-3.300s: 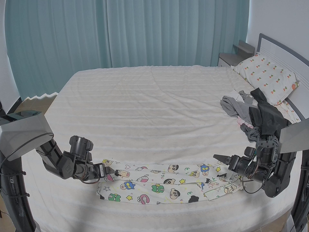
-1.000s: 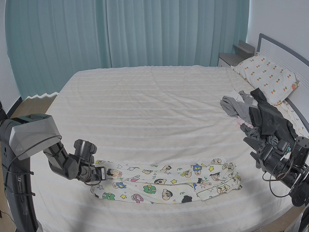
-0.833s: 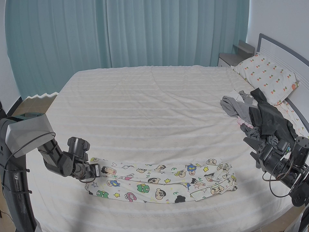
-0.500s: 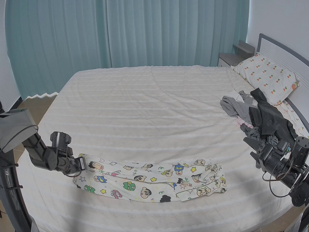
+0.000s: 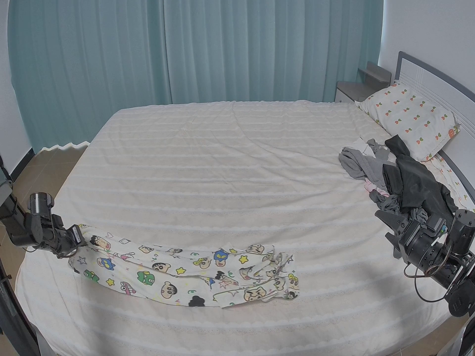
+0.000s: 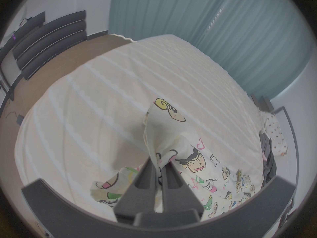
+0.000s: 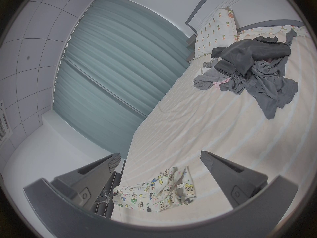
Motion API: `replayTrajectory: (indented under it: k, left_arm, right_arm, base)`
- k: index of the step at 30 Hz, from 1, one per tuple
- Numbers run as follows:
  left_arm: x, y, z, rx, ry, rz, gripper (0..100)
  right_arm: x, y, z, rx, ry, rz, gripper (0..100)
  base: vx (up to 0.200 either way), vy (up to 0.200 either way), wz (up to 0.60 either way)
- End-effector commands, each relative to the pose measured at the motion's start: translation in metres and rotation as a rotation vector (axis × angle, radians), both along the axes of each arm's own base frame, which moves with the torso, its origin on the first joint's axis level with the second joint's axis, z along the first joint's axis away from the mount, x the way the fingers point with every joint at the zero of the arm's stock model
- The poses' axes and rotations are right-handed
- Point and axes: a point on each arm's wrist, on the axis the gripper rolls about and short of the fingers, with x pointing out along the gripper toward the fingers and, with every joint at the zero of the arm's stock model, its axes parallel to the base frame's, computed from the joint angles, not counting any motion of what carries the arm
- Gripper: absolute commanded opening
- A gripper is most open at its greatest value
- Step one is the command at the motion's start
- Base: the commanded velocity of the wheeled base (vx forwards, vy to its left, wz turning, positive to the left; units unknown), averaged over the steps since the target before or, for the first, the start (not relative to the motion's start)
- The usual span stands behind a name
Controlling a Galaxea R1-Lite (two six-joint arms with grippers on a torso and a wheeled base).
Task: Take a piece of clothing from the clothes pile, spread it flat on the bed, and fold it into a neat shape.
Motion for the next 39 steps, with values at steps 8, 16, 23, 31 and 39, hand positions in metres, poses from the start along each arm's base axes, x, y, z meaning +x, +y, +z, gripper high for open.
replayTrajectory:
  k: [8, 16, 23, 31, 39]
  left_arm:
    - [-0.006, -0.018, 0.039, 0.04, -0.065, -0.038, 0]
    - [-0.014, -0.132, 0.064, 0.046, -0.092, -0.216, 0]
    - [-0.024, -0.233, 0.068, 0.064, -0.114, -0.34, 0]
    - [-0.032, -0.318, 0.054, 0.096, -0.12, -0.456, 0]
    - [-0.043, -0.364, 0.059, 0.059, -0.163, -0.533, 0]
  right_arm:
    - [-0.003, -0.001, -0.003, -0.001, 0.013, -0.001, 100]
    - [-0.003, 0.0, -0.003, -0.001, 0.016, 0.001, 100]
    - [-0.003, -0.001, -0.003, -0.001, 0.015, 0.001, 100]
    - [-0.003, -0.001, -0.003, -0.002, 0.014, 0.001, 100]
    - [-0.003, -0.001, -0.003, -0.002, 0.013, 0.001, 100]
  base:
    - [0.0, 0.0, 0.0]
    - [0.0, 0.0, 0.0]
    - [0.0, 0.0, 0.0]
    - [0.0, 0.0, 0.0]
    - [0.0, 0.0, 0.0]
